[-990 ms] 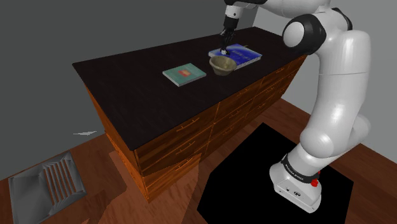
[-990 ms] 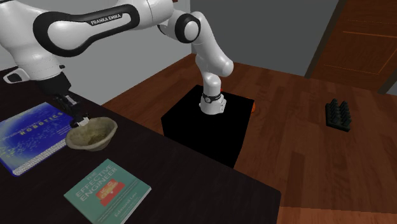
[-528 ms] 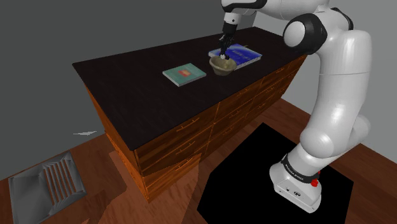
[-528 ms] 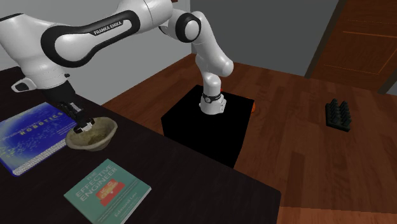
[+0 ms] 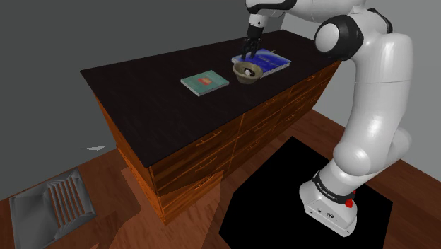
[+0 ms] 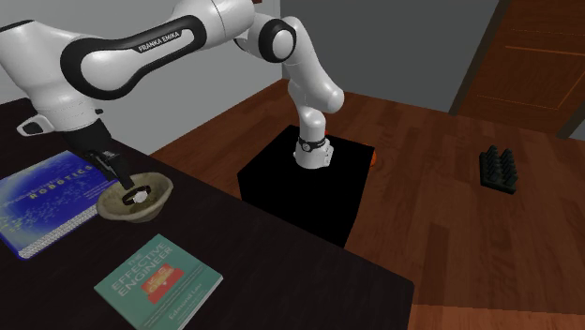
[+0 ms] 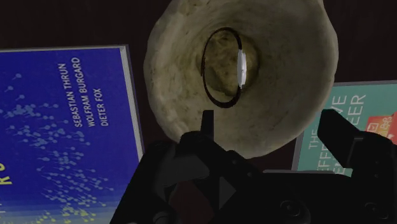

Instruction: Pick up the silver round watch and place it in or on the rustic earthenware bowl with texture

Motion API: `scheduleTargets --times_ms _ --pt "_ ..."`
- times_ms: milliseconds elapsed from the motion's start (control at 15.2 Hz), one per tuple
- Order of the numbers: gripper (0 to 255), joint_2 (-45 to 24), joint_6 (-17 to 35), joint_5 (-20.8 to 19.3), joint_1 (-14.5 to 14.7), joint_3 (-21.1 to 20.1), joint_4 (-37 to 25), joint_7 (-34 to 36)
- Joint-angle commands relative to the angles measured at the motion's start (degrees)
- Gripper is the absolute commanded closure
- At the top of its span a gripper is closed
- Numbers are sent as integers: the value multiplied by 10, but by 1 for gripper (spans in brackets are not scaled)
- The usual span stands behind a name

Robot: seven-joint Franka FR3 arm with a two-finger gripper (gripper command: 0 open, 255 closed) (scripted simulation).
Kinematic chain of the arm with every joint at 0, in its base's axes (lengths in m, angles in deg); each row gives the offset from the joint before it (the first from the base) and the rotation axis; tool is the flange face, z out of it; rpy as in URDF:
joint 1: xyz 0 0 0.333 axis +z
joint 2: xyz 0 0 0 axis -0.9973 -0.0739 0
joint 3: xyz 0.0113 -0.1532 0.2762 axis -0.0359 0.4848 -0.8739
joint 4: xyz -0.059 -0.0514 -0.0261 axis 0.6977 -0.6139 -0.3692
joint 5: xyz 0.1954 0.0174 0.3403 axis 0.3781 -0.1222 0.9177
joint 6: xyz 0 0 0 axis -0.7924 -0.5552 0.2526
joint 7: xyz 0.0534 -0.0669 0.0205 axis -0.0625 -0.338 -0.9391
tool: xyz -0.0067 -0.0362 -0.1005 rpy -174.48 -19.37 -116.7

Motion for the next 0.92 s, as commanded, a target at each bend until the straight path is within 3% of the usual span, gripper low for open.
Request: scheduleTargets --times_ms 0,132,396,858 --pt "0 0 0 0 0 0 0 0" --pt "0 0 0 0 0 0 0 0" --pt "0 -18 -84 0 -7 1 -102 4" --pt "0 -18 -84 0 -8 0 -102 4"
